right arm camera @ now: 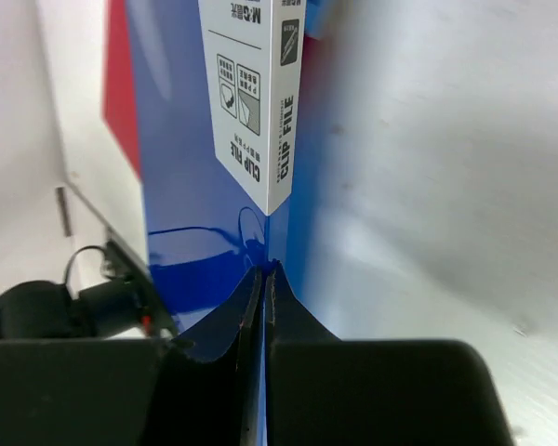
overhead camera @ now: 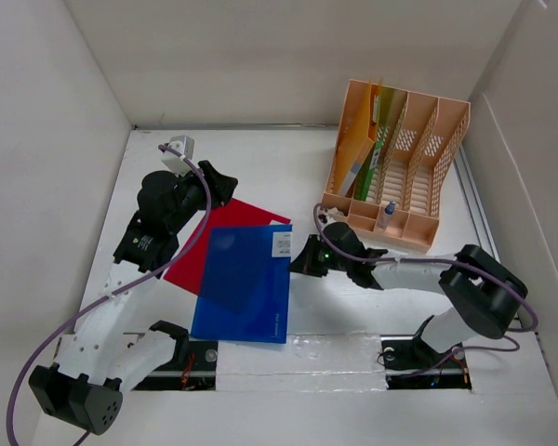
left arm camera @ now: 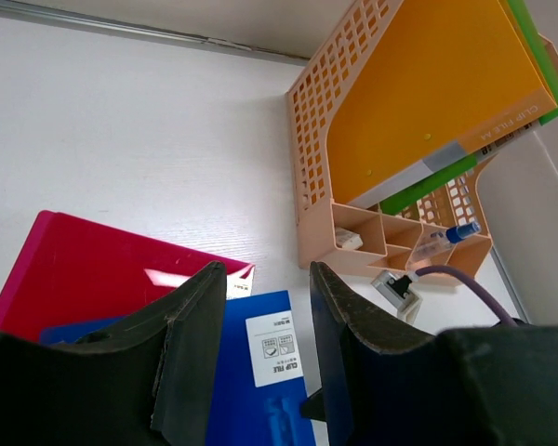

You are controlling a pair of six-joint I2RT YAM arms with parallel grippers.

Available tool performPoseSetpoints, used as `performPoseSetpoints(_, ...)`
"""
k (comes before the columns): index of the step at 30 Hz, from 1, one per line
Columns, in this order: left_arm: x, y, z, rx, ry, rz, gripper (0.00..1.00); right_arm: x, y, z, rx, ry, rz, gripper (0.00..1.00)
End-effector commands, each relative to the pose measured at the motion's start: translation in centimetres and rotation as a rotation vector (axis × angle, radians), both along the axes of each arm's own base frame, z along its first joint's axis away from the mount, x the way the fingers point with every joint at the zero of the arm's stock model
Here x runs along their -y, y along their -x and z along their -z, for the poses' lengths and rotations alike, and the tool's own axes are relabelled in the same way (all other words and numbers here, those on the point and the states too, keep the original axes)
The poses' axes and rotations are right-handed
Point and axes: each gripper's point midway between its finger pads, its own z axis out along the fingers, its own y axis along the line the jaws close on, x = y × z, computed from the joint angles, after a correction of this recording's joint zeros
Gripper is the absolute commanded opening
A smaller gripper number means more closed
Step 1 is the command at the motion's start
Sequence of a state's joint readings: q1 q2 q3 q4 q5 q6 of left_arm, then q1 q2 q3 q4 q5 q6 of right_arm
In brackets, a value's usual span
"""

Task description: Organize the desk

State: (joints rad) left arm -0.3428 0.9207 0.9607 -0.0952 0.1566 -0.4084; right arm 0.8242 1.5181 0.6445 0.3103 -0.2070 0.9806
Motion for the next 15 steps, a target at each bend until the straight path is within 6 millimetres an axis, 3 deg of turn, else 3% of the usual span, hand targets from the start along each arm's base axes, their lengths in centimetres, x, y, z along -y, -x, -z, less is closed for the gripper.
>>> performPoseSetpoints(1, 0.1, -0.2, -0.8, 0.035, 0.006, 0.010, 0.37, 1.2, -1.2, -0.9, 0.041, -0.003, 0.080, 0.00)
performPoseSetpoints(3, 0.4, -0.1, -0.8, 0.032, 0.008, 0.025, 0.37, 1.4, -1.1, 0.0, 0.033, 0.019, 0.078, 0.03)
performPoseSetpoints(4, 0.4, -0.1, -0.9, 0.038, 0.011, 0.026, 0.37, 1.5, -1.3, 0.8, 0.026, 0.040, 0.073, 0.09)
performPoseSetpoints(5, 0.3, -0.2, -0.9, 0.038, 0.009, 0.017, 0.37, 1.2, -1.2, 0.9, 0.023, 0.040, 0.054, 0.18)
performPoseSetpoints(6, 0.1, -0.2, -0.8, 0.037, 0.007, 0.010, 0.37, 0.9, -1.2, 1.0, 0.025, 0.035, 0.039, 0.36)
performPoseSetpoints(9, 0.2, -0.1, -0.8, 0.036, 0.006, 0.016, 0.37, 0.1, -1.2, 1.9, 0.002, 0.016, -0.006, 0.55)
performPoseSetpoints(12, 0.0, -0.2, -0.9, 0.039, 0.007, 0.004, 0.37, 0.2, -1.4, 3.0, -0.035, -0.010, -0.010, 0.63)
performPoseSetpoints(15, 0.2, -0.1, -0.8, 0.036, 0.007, 0.017, 0.37, 0.2, -1.7, 4.1, -0.064, -0.049, -0.035, 0.65)
